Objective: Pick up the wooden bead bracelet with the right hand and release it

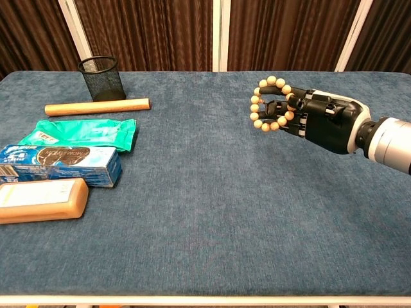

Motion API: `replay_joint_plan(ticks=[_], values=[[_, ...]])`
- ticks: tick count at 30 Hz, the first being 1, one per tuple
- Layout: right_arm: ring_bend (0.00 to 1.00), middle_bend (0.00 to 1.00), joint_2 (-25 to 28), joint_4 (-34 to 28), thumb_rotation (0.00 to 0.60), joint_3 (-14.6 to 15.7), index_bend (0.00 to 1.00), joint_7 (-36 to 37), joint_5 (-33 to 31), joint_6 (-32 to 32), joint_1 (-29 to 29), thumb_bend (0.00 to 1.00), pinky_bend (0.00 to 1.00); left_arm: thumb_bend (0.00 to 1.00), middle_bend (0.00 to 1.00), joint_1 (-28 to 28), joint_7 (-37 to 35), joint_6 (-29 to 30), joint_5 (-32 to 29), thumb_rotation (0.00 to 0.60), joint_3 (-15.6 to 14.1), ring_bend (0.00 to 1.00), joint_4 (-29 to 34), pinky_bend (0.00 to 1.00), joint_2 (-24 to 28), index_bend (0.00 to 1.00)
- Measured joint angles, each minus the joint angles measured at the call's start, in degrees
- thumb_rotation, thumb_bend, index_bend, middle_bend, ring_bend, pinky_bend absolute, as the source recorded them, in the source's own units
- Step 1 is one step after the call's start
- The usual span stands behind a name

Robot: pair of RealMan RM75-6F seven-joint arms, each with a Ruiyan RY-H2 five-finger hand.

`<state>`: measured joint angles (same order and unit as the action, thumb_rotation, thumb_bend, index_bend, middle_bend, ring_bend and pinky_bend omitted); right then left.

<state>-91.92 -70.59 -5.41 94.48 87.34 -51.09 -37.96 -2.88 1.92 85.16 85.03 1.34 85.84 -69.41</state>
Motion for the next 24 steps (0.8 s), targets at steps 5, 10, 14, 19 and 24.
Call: replay_joint_plan(ticks=[5, 10, 14, 19, 24], values=[[0.24, 0.56, 0.59, -0.06, 0.428, 0.87, 0.31, -0.10, 0.28, 0.43, -0.26, 0.25, 0.02, 0.04, 0.14, -0.09, 0.02, -0.26, -0.03, 0.600, -0.05, 0.03, 0.09, 0.01, -0.01, 0.20], [0.24, 0.56, 1.55, -0.71, 0.295, 1.51, 0.38, 0.60, 0.34, 1.44, -0.84, 0.10, 0.02, 0.04, 0.14, -0.19, 0.09, -0.37, -0.12, 0.600, 0.01, 0.03, 0.21, 0.01, 0.03, 0.20], [0.25, 0.58, 2.09, -0.86, 0.246, 1.82, 0.45, 1.36, 0.43, 1.98, -1.25, 0.17, 0.02, 0.04, 0.14, -0.21, 0.12, -0.60, -0.30, 0.600, -0.03, 0.03, 0.28, 0.01, 0.08, 0.20], [0.27, 0.61, 2.22, -0.86, 0.227, 1.98, 0.52, 1.87, 0.32, 2.35, -1.68, 0.34, 0.02, 0.04, 0.14, -0.32, 0.23, -0.97, -0.54, 0.600, -0.04, 0.03, 0.35, 0.01, 0.10, 0.20], [0.31, 0.65, 1.77, -0.24, 0.228, 2.02, 0.56, 2.46, 0.36, 1.79, -1.79, 0.41, 0.02, 0.04, 0.14, -0.39, 0.33, -0.90, -0.49, 0.600, 0.02, 0.03, 0.41, 0.01, 0.09, 0.20]])
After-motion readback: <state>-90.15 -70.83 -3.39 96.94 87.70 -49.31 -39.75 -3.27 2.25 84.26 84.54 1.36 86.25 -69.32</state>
